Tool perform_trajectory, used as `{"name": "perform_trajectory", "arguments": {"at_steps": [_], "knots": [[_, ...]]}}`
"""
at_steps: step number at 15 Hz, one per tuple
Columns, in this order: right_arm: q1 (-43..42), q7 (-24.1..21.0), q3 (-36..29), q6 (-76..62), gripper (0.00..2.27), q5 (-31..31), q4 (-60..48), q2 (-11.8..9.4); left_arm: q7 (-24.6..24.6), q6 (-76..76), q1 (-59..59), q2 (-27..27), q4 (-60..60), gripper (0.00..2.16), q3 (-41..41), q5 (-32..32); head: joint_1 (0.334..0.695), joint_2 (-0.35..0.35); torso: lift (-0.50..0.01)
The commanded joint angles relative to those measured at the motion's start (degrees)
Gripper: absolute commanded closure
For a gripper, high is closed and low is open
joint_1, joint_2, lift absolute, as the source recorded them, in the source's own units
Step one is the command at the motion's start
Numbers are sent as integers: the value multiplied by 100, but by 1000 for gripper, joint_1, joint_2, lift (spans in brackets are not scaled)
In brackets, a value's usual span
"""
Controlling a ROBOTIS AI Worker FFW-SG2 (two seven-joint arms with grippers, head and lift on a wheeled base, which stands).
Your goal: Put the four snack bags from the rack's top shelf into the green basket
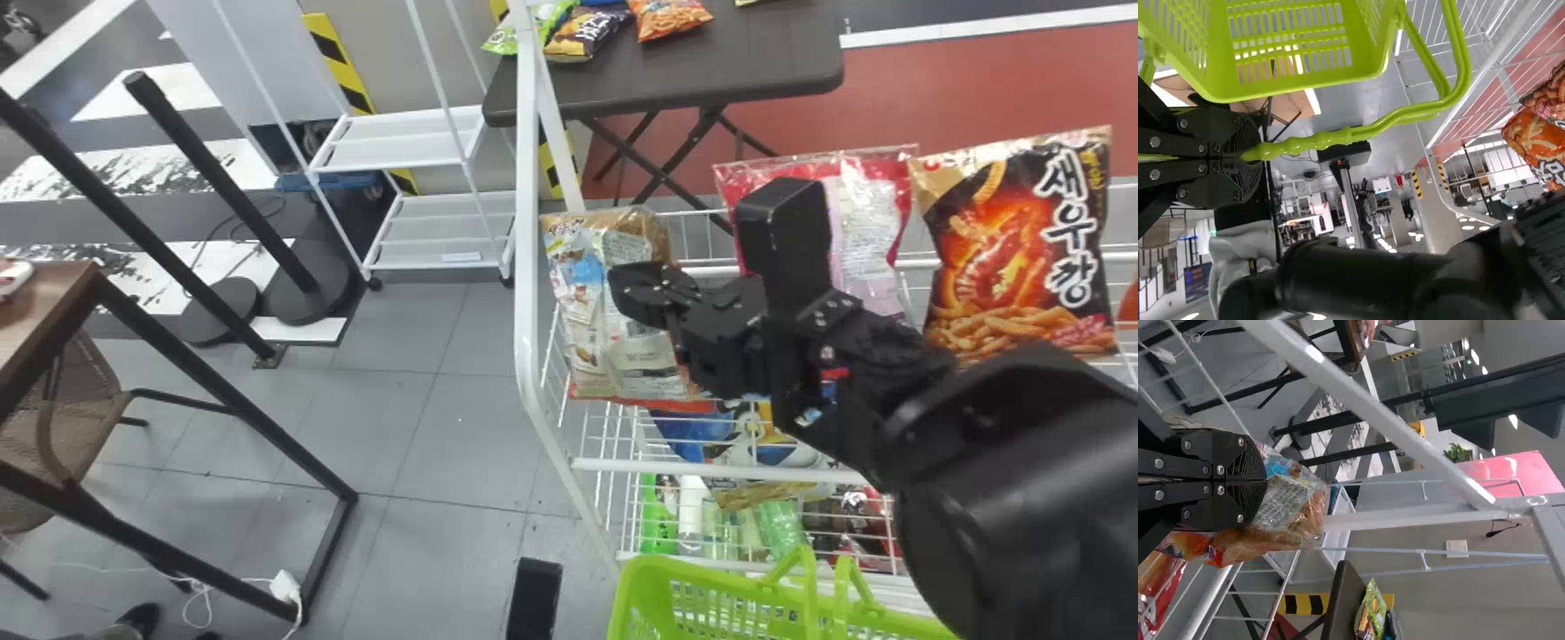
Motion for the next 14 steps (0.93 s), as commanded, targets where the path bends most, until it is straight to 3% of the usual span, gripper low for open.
{"name": "perform_trajectory", "arguments": {"at_steps": [1, 5, 8, 10, 12, 14], "knots": [[554, -209, -106, 376, 2159, 171, -1053, 5, -18, 0, -1, -1, 0, 2148, 37, 3, 695, 295, 0], [1697, -385, -861, 816, 2159, 13, -2899, -791, -27, -18, -18, -27, 0, 2148, 98, 3, 695, 228, 0], [2998, -402, -1925, 1466, 2159, -444, -4305, -1345, -9, -105, -36, -106, 9, 2148, 142, -24, 695, 76, 0], [3727, -367, -2821, 1747, 2159, -919, -4788, -1494, -27, -105, -54, -168, 9, 2148, 230, -50, 695, -14, 0], [4413, -253, -3516, 1238, 2159, -954, -5017, -1547, -35, -105, -54, -229, 0, 2148, 274, -59, 695, -151, 0], [4861, 2, -4149, 851, 2155, -1121, -5105, -1503, -27, -105, -45, -247, 0, 2148, 274, -85, 695, -222, 0]]}}
